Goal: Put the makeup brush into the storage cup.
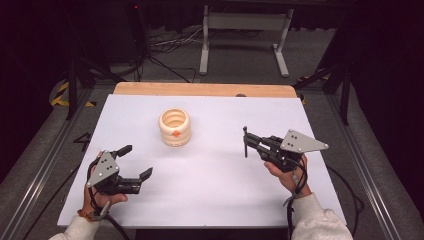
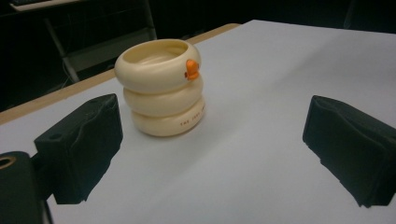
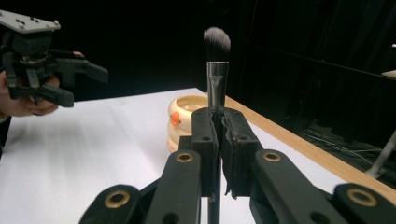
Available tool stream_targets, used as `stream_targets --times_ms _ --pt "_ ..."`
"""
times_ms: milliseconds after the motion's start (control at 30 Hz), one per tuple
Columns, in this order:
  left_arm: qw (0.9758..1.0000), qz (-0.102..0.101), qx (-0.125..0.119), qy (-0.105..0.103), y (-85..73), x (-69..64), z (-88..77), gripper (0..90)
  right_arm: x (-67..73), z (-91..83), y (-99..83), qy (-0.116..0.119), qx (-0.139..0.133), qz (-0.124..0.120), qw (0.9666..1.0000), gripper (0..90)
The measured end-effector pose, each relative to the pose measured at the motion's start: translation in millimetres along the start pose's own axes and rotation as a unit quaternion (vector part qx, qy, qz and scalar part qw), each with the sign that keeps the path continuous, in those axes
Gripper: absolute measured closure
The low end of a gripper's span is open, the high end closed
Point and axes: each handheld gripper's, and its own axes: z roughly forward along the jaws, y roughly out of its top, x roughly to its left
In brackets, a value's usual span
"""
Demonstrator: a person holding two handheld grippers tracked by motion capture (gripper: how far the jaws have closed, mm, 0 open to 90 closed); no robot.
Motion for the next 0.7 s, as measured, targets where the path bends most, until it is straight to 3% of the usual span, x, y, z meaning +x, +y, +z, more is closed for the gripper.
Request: stream_targets --times_ms 300,700 --pt "0.9992 0.004 -0.011 -0.038 16.1 -9.5 28.7 7.6 6.5 13.5 -0.1 0.010 -0.009 0.009 0.9999 84.6" --pt "0.9959 0.018 -0.015 -0.088 32.1 -33.0 59.4 5.6 20.4 33.2 -2.5 0.035 -0.020 0.017 0.9991 84.6"
